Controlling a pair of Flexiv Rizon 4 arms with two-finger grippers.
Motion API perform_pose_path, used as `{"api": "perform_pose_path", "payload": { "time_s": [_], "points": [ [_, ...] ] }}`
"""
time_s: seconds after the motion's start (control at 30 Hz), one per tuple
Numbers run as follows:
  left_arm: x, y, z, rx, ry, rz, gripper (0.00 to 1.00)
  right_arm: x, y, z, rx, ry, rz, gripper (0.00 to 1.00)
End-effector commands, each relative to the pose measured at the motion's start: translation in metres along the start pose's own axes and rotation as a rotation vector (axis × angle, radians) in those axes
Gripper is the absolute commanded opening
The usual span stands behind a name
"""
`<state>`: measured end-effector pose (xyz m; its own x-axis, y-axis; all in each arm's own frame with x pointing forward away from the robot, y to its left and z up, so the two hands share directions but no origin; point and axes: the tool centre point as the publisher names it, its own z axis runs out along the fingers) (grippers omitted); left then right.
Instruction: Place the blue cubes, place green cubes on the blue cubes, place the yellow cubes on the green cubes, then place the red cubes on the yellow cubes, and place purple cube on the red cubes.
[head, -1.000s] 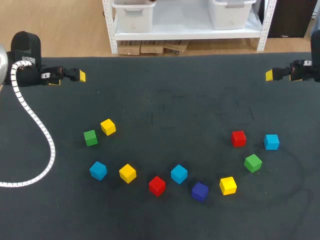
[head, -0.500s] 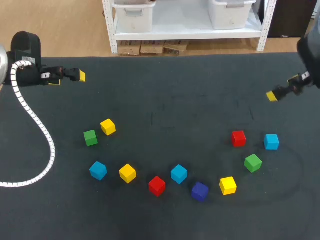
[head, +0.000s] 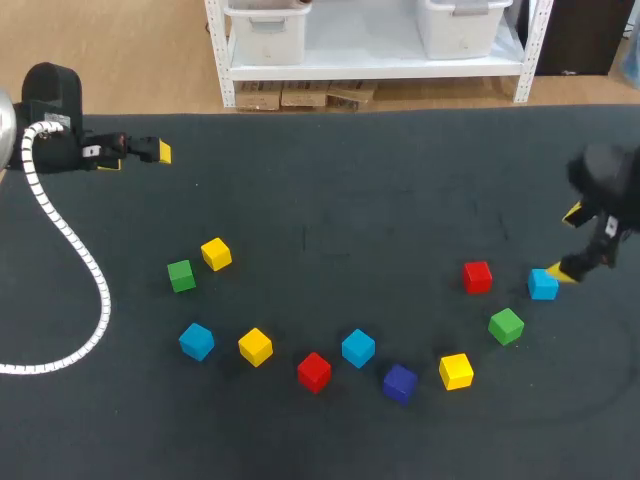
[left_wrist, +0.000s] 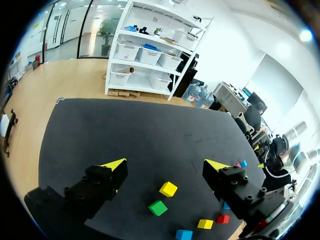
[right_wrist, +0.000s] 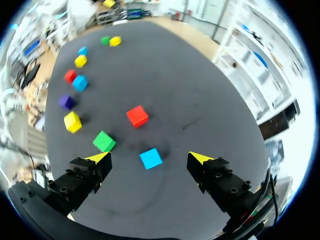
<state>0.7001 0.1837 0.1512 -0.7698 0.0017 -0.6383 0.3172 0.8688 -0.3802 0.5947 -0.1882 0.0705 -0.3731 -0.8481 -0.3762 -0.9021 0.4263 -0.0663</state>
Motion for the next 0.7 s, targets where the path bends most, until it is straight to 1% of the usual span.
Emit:
{"api": "perform_pose_path", "payload": {
  "time_s": [0.03,0.23,0.33,0.4,0.57,0.6,0.63,0.67,0.7],
  "points": [
    [0.001,0.001,0.000,0.005,-0.004,0.001,1.00,-0.003,-0.001,0.021,-0.144,0.264,-0.473,1.00],
    [0.001,0.001,0.000,0.005,-0.004,0.001,1.00,0.005,0.000,0.031,-0.179,0.336,-0.541,1.00],
    [0.001,0.001,0.000,0.005,-0.004,0.001,1.00,0.011,-0.003,0.038,-0.166,0.375,-0.562,1.00],
    [0.001,0.001,0.000,0.005,-0.004,0.001,1.00,0.015,-0.005,0.043,-0.174,0.396,-0.568,1.00],
    [0.001,0.001,0.000,0.005,-0.004,0.001,1.00,0.017,-0.008,0.049,-0.187,0.407,-0.555,1.00],
    [0.001,0.001,0.000,0.005,-0.004,0.001,1.00,0.017,-0.008,0.050,-0.186,0.406,-0.554,0.90],
    [0.001,0.001,0.000,0.005,-0.004,0.001,1.00,0.018,-0.008,0.051,-0.187,0.406,-0.553,0.84],
    [0.001,0.001,0.000,0.005,-0.004,0.001,1.00,0.018,-0.007,0.052,-0.190,0.407,-0.552,0.80],
    [0.001,0.001,0.000,0.005,-0.004,0.001,1.00,0.019,-0.007,0.052,-0.192,0.408,-0.546,0.79]
  ]
}}
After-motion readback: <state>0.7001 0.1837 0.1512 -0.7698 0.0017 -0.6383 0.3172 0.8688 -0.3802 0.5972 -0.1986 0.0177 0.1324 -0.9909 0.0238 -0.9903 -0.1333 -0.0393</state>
